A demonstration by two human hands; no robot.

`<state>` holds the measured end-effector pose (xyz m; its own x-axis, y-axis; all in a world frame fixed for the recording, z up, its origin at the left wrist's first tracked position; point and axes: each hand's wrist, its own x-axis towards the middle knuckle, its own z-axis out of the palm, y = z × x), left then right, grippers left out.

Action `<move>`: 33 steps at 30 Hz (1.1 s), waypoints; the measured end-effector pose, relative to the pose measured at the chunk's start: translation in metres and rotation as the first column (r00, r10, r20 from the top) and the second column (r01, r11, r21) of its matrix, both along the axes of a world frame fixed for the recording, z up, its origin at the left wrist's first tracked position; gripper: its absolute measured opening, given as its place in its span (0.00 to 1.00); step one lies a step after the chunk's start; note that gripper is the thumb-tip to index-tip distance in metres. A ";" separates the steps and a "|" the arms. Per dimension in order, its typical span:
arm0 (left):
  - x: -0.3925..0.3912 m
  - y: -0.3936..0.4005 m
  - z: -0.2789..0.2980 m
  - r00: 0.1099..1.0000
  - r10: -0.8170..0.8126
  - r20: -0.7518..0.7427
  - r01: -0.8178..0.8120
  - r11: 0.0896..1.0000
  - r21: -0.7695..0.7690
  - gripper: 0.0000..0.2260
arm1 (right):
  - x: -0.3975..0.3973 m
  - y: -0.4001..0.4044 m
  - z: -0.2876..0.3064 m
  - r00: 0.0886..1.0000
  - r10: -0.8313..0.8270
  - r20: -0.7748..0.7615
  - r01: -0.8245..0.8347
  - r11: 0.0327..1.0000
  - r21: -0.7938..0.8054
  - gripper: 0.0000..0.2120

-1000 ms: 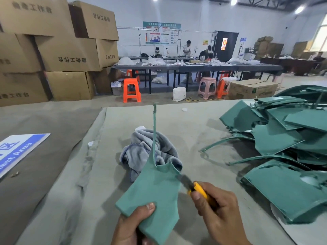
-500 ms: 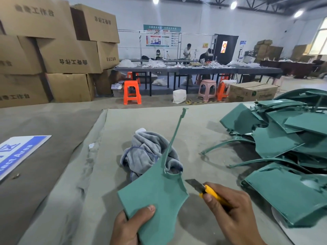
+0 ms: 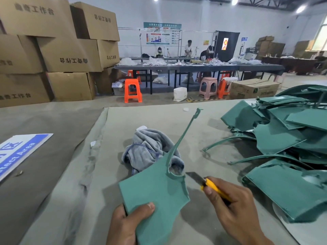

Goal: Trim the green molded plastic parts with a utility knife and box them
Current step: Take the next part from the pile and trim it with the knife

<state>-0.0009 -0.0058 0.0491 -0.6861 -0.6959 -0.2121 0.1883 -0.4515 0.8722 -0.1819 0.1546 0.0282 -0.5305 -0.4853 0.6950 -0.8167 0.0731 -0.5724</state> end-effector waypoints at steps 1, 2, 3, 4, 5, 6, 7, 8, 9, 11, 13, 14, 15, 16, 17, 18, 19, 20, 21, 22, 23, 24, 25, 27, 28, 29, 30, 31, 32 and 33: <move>0.001 0.000 0.002 1.000 -0.022 -0.007 0.022 1.000 -0.005 0.16 | 0.000 0.001 0.002 1.000 0.015 0.012 -0.015 1.000 -0.020 0.07; 0.001 0.001 0.004 0.999 -0.040 -0.030 0.040 0.999 0.000 0.15 | -0.001 0.003 0.003 0.998 0.056 0.012 -0.056 0.998 -0.027 0.08; 0.002 0.002 0.007 0.997 -0.051 -0.052 0.051 0.999 0.008 0.12 | -0.002 0.004 0.003 0.995 0.102 0.003 -0.102 0.995 -0.018 0.09; 0.002 0.004 0.008 0.996 -0.062 -0.063 0.063 0.998 0.011 0.11 | -0.002 0.005 0.002 0.991 0.135 -0.006 -0.135 0.991 -0.003 0.10; 0.002 0.005 0.009 0.995 -0.074 -0.071 0.075 0.997 0.010 0.14 | -0.002 0.004 0.002 0.990 0.142 -0.009 -0.142 0.990 0.013 0.11; 0.002 0.005 0.007 0.994 -0.075 -0.080 0.076 0.997 0.010 0.16 | -0.002 0.004 0.001 0.993 0.119 -0.011 -0.118 0.993 0.024 0.11; 0.002 0.005 0.005 0.995 -0.059 -0.078 0.060 0.998 0.011 0.17 | -0.002 0.003 -0.001 0.997 0.074 -0.019 -0.074 0.997 0.029 0.11; 0.003 0.005 0.004 0.995 -0.051 -0.082 0.053 0.998 0.017 0.16 | -0.001 0.002 -0.003 0.999 0.035 -0.025 -0.034 0.999 0.027 0.11; 0.004 0.005 0.004 0.995 -0.048 -0.087 0.050 0.998 0.023 0.14 | -0.001 0.002 -0.005 1.000 0.026 -0.017 -0.025 1.000 0.015 0.11; 0.004 0.005 0.003 0.995 -0.063 -0.079 0.064 0.998 0.012 0.17 | 0.000 0.004 -0.007 0.995 0.098 -0.001 -0.098 0.995 -0.012 0.10; 0.004 0.005 0.003 0.995 -0.064 -0.073 0.064 0.998 0.003 0.17 | 0.001 0.005 -0.008 0.988 0.152 -0.022 -0.152 0.988 0.004 0.09; 0.005 0.005 0.003 0.996 -0.055 -0.069 0.055 0.998 -0.001 0.15 | 0.001 0.004 -0.008 0.991 0.128 -0.034 -0.127 0.992 0.018 0.08; 0.005 0.004 0.003 0.997 -0.044 -0.066 0.044 0.999 -0.001 0.12 | 0.000 0.003 -0.009 0.996 0.075 -0.044 -0.074 0.997 0.023 0.08; 0.005 0.003 0.003 0.997 -0.042 -0.063 0.042 0.999 0.001 0.10 | -0.001 0.003 -0.010 0.998 0.013 -0.054 -0.012 1.000 0.016 0.07; 0.005 0.003 0.003 0.997 -0.041 -0.059 0.041 0.999 0.008 0.10 | -0.002 0.003 -0.010 0.998 -0.036 -0.054 0.036 0.999 -0.004 0.07; 0.004 0.003 0.003 0.997 -0.044 -0.060 0.045 0.999 0.015 0.10 | -0.003 0.003 -0.010 0.997 -0.057 -0.048 0.056 0.998 -0.031 0.07; 0.004 0.003 0.004 0.997 -0.046 -0.058 0.047 0.999 0.018 0.10 | -0.003 0.004 -0.010 0.998 -0.049 -0.045 0.046 0.998 -0.050 0.07; 0.004 0.003 0.005 0.998 -0.047 -0.052 0.048 0.999 0.014 0.11 | -0.003 0.005 -0.010 0.998 -0.023 -0.051 0.020 0.998 -0.051 0.07; 0.003 0.003 0.005 0.998 -0.050 -0.043 0.050 0.999 0.002 0.12 | -0.002 0.005 -0.010 0.998 0.008 -0.059 -0.010 0.999 -0.035 0.07; 0.003 0.003 0.006 0.998 -0.052 -0.030 0.052 0.999 -0.013 0.14 | -0.001 0.004 -0.010 0.997 0.028 -0.066 -0.028 1.000 -0.010 0.08; 0.002 0.002 0.006 0.999 -0.050 -0.022 0.049 0.998 -0.026 0.14 | 0.000 0.002 -0.010 0.997 0.021 -0.075 -0.020 1.000 0.015 0.09; 0.002 0.003 0.007 0.999 -0.044 -0.024 0.044 0.999 -0.027 0.13 | 0.001 0.000 -0.011 0.996 -0.013 -0.087 0.016 1.000 0.027 0.10; 0.001 0.004 0.007 0.999 -0.039 -0.031 0.038 0.999 -0.027 0.11 | 0.002 -0.001 -0.010 0.993 -0.064 -0.095 0.066 0.997 0.025 0.11; 0.000 0.005 0.006 0.999 -0.045 -0.028 0.044 0.998 -0.038 0.11 | 0.003 -0.003 -0.011 0.986 -0.150 -0.075 0.149 0.989 -0.018 0.13; 0.000 0.004 0.002 0.999 -0.039 -0.007 0.038 0.998 -0.055 0.15 | 0.005 -0.002 -0.012 0.984 -0.169 -0.058 0.167 0.985 -0.044 0.12; -0.001 0.004 -0.002 0.999 -0.029 0.017 0.031 0.997 -0.077 0.16 | 0.007 -0.002 -0.012 0.986 -0.163 -0.043 0.160 0.985 -0.060 0.11; -0.002 0.004 -0.003 0.999 -0.016 0.036 0.019 0.996 -0.092 0.15 | 0.010 -0.002 -0.012 0.990 -0.137 -0.032 0.135 0.989 -0.067 0.09; -0.003 0.003 -0.004 0.999 -0.001 0.053 0.007 0.994 -0.108 0.14 | 0.013 -0.004 -0.012 0.994 -0.102 -0.035 0.099 0.993 -0.062 0.09; -0.003 0.003 -0.005 0.998 0.003 0.067 0.005 0.993 -0.120 0.15 | 0.015 -0.006 -0.011 0.997 -0.071 -0.042 0.069 0.996 -0.052 0.08; -0.004 0.003 -0.005 0.997 0.003 0.079 0.008 0.990 -0.138 0.15 | 0.017 -0.008 -0.010 0.998 -0.050 -0.038 0.049 0.998 -0.032 0.08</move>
